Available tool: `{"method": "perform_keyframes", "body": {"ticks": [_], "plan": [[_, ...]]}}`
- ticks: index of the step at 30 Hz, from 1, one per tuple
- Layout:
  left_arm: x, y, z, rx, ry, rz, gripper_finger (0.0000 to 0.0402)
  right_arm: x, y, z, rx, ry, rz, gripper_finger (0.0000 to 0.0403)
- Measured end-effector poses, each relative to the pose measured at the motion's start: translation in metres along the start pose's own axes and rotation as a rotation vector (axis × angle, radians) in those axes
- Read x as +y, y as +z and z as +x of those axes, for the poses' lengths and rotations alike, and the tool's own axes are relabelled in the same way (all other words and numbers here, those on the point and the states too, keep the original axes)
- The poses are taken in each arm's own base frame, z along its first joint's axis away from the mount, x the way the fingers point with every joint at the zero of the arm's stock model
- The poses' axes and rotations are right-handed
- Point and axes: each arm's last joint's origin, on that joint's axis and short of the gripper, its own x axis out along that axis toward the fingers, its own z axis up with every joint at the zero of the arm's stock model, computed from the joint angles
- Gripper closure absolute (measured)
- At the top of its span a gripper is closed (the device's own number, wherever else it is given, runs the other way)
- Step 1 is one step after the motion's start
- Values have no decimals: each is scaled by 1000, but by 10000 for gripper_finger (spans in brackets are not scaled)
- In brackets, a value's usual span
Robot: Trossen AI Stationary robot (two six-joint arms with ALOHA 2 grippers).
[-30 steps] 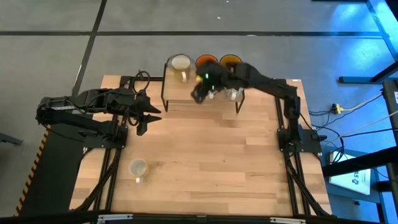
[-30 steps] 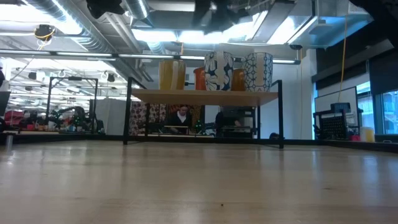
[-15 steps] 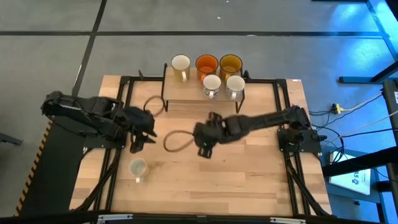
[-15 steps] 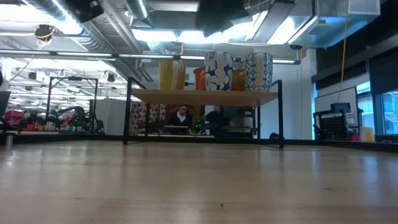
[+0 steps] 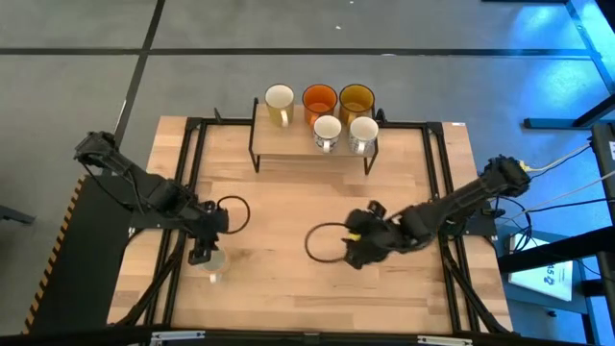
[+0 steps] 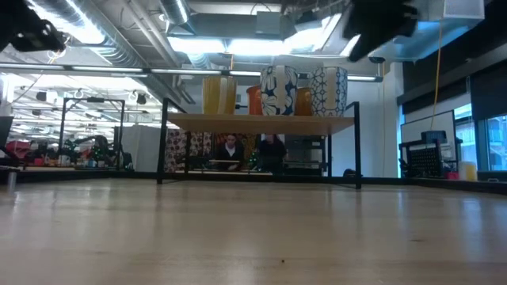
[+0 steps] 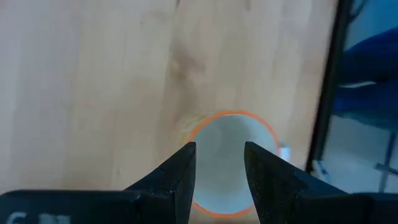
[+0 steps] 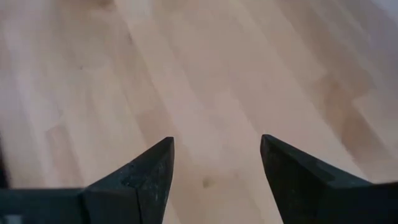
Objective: Place coffee mugs
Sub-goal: Put the yellow patterned mug on the shelf
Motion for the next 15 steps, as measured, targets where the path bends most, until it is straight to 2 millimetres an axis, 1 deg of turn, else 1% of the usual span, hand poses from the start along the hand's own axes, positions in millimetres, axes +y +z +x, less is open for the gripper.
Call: {"method": "perform_keyframes", "body": {"ticks": [4, 7, 11, 15], "plan": [[-2, -1, 8, 30, 52, 0, 271, 5, -27, -9, -2, 10, 16, 178], [-6, -2, 17, 92, 72, 26, 271, 11, -43, -12, 2, 18, 5, 178], [-10, -5, 32, 176, 159, 62, 271, 15, -57, -15, 5, 22, 18, 178], [-11, -2, 44, 203, 206, 74, 271, 19, -64, -19, -15, 24, 25, 178]]}}
